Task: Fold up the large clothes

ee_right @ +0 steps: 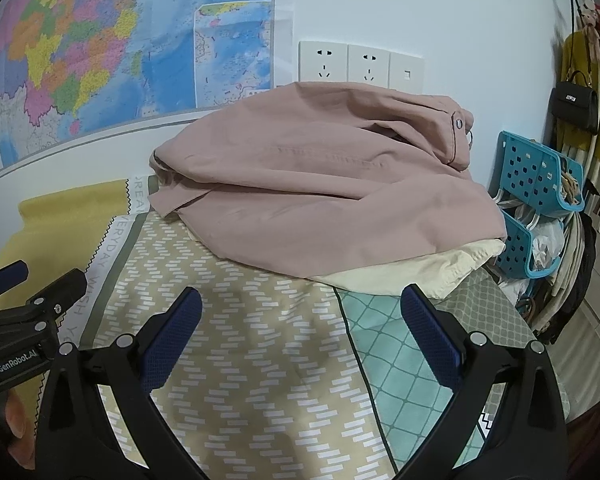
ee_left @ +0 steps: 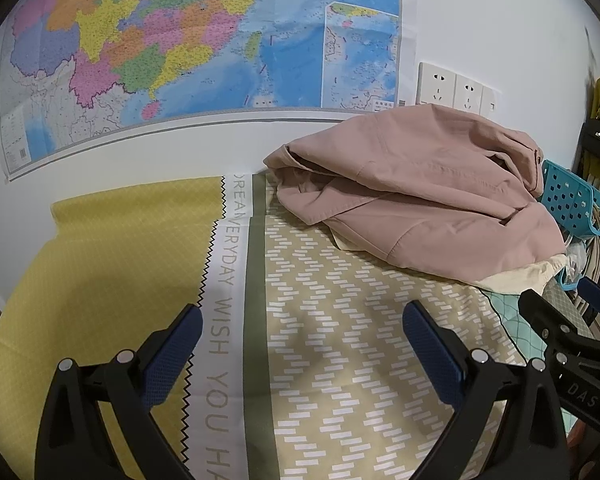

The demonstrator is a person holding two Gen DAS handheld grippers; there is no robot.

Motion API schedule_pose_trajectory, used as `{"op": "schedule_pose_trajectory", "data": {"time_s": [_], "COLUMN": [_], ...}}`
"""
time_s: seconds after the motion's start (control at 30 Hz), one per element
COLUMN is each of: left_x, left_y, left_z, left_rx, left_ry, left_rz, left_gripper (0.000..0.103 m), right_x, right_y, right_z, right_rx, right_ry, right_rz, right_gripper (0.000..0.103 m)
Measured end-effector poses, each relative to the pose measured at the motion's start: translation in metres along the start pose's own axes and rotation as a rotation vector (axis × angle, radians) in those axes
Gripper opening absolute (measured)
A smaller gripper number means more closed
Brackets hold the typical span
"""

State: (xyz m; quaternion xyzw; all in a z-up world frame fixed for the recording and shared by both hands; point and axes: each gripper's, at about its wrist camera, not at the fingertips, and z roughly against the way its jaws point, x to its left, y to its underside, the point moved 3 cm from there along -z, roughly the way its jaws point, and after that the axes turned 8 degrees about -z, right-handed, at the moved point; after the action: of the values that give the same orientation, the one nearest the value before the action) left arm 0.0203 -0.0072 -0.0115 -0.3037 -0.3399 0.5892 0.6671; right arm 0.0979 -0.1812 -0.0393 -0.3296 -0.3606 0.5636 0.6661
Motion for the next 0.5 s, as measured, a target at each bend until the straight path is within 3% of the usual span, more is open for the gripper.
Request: {"op": "schedule_pose_trajectory", "data": {"time_s": [0.5], "left_x": [0.0001], "left_y": [0.0002], "left_z": [-0.0010], "left_rx": [0.005], "left_ry": [0.002], "left_rz": [0.006], "left_gripper": [0.097], "right_x": [0.0007], "right_y": [0.0000], "right_z": [-0.0009], "right_rx": [-0.002], "right_ry": [0.006], "right_rz": [0.012], "right_gripper": [0.098]}}
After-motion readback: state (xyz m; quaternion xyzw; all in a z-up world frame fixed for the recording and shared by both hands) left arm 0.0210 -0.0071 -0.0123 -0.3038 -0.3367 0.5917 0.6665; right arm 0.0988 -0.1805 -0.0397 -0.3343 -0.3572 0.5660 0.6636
